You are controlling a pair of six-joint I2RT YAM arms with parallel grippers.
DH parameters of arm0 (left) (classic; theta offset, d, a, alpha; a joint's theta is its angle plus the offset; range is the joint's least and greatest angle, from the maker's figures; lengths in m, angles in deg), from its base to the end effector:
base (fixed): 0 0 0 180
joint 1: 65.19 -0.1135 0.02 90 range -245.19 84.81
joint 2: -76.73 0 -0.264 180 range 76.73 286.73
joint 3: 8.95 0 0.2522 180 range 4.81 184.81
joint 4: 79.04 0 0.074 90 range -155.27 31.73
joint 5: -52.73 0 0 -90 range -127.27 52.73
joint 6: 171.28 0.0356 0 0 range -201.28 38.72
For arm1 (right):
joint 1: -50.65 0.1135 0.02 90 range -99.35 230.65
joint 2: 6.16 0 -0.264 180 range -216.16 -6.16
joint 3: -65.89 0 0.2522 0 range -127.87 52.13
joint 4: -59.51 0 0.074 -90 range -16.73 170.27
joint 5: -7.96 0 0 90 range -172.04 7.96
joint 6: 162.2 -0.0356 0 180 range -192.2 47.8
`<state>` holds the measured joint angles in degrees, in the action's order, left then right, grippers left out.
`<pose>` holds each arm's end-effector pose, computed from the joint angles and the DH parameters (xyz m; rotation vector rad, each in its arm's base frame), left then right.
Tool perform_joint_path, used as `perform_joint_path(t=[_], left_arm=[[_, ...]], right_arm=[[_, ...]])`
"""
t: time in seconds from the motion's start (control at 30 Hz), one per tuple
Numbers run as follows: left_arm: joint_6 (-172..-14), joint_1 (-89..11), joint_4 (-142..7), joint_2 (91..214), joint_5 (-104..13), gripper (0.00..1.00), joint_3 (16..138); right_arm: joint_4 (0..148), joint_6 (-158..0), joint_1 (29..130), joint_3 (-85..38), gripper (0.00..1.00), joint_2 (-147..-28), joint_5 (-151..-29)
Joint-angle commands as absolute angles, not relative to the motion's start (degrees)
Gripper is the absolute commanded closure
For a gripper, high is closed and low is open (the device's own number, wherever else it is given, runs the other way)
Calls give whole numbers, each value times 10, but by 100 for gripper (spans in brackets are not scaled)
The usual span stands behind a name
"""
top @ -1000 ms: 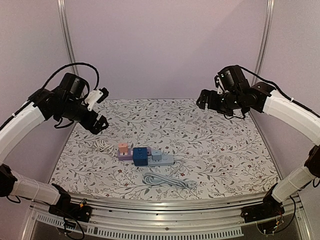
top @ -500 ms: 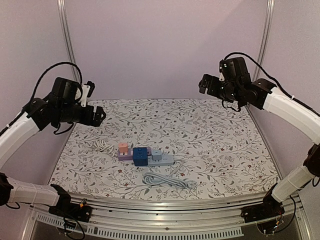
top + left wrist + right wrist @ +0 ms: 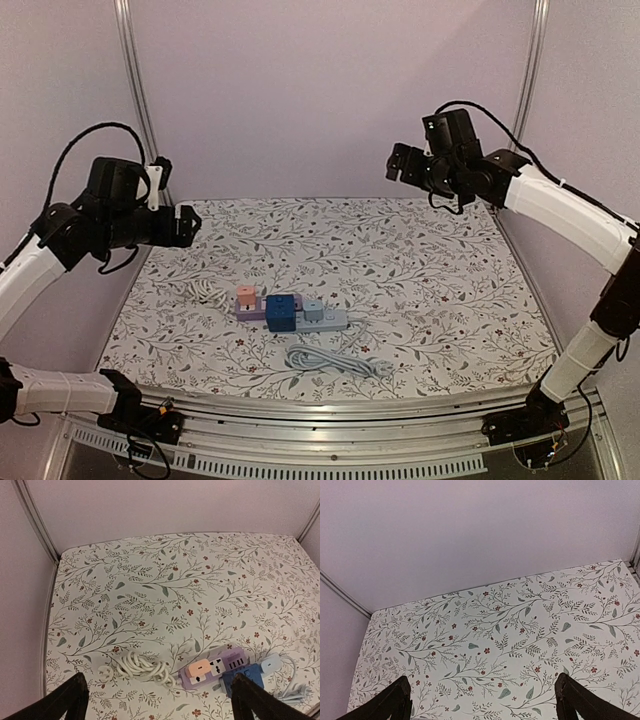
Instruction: Insert the plug
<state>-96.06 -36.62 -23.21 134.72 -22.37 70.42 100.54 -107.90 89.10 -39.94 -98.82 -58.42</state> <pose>0.1838 -0.0897 0.3680 0.1110 2.1504 -0.1568 0.3003 0.2202 0.3849 0.2059 2.0254 0.3967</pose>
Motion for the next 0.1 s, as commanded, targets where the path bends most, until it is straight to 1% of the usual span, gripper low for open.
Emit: perform_joint_path(t=[0.0,0.07], left_arm=[[-967,-370,-230,1340,-212,0,692],[-967,-371,-230,1339,-211,0,692]], right_arm=[[1029,-1078,888,-423,1,-1002,-569],[1030,-1076,888,-421,1,-1002,-566]])
